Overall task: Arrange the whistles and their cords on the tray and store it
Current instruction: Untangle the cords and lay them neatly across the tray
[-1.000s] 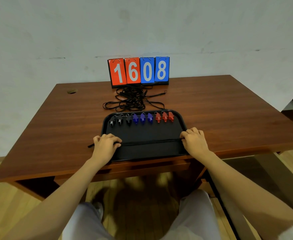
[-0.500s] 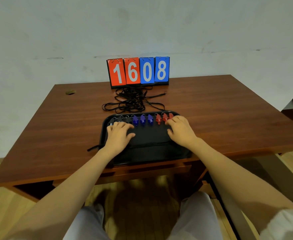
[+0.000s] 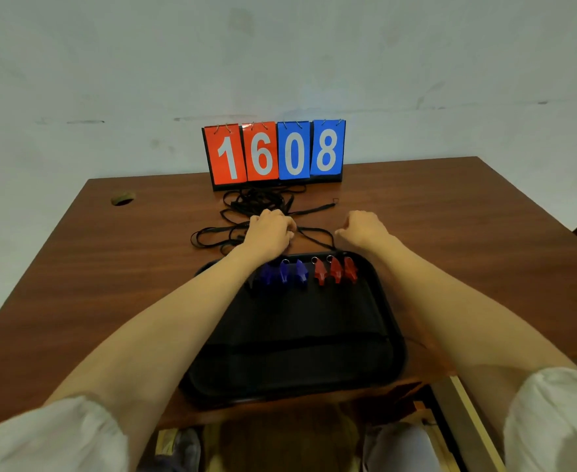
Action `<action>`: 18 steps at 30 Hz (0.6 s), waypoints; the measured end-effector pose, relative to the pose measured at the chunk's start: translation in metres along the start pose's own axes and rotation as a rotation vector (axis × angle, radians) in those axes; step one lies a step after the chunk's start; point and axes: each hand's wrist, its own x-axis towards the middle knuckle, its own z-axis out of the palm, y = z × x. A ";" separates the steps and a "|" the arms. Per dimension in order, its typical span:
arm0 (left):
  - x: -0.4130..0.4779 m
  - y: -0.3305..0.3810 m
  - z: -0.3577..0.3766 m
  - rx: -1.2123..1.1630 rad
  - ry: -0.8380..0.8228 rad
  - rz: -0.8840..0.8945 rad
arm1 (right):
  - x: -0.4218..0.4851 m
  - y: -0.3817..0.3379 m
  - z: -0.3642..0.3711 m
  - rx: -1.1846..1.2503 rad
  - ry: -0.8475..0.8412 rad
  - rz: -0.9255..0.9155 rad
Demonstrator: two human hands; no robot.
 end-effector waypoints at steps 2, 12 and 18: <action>0.019 -0.002 0.006 -0.020 -0.036 0.001 | 0.016 0.001 0.006 0.045 -0.083 0.023; 0.071 -0.003 0.053 0.037 -0.171 0.158 | 0.061 0.000 0.031 -0.083 -0.229 -0.056; 0.068 -0.025 0.058 -0.023 -0.041 -0.048 | 0.054 0.008 0.033 -0.182 -0.018 -0.129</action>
